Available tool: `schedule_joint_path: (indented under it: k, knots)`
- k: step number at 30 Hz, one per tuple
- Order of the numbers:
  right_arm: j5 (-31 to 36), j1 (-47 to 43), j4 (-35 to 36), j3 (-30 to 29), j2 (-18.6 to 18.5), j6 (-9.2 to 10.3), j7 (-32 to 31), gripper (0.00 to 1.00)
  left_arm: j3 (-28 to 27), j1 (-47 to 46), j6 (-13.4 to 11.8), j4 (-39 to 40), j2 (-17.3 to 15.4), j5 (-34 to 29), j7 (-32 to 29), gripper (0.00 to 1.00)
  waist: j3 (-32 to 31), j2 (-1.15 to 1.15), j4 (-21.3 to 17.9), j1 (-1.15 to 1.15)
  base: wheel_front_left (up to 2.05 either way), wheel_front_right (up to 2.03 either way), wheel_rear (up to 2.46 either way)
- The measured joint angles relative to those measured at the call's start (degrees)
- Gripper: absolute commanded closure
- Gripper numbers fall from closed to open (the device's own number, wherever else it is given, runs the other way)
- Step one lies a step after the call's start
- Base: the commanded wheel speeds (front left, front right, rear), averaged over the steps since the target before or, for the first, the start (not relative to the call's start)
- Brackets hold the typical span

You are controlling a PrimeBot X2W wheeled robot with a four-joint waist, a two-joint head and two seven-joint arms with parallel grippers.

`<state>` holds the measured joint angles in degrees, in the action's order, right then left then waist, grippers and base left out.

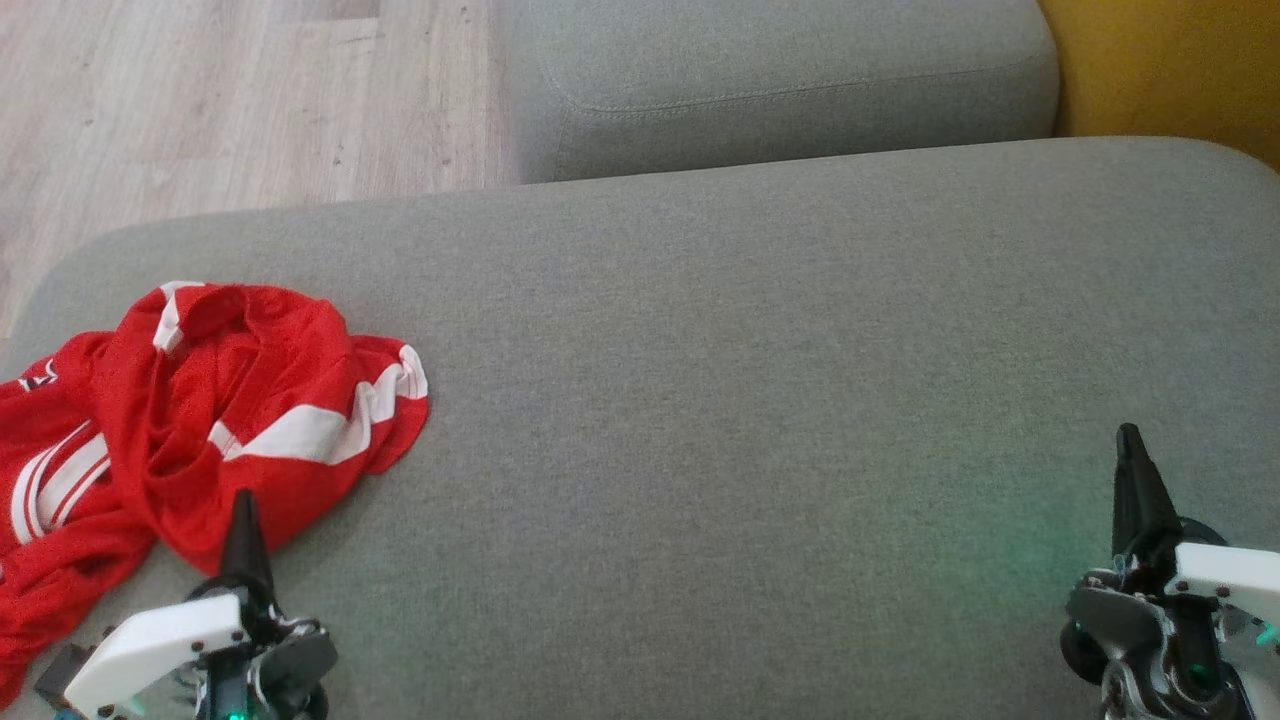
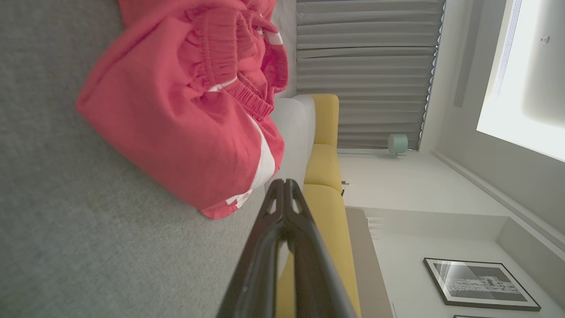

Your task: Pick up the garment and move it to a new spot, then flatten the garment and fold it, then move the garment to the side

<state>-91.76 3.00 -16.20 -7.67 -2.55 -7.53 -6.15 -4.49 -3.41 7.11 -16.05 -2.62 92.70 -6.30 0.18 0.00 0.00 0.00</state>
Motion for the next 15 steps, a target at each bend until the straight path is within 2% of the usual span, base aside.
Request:
schedule_joint_path:
  k: [15]
  knots:
    - [0.0,0.0,0.0,0.0,0.0,0.0,0.0,1.0,0.0,0.0,0.0,0.0,0.0,0.0,0.0,1.0,0.0,0.0,0.0,0.0,0.0,0.0,0.0]
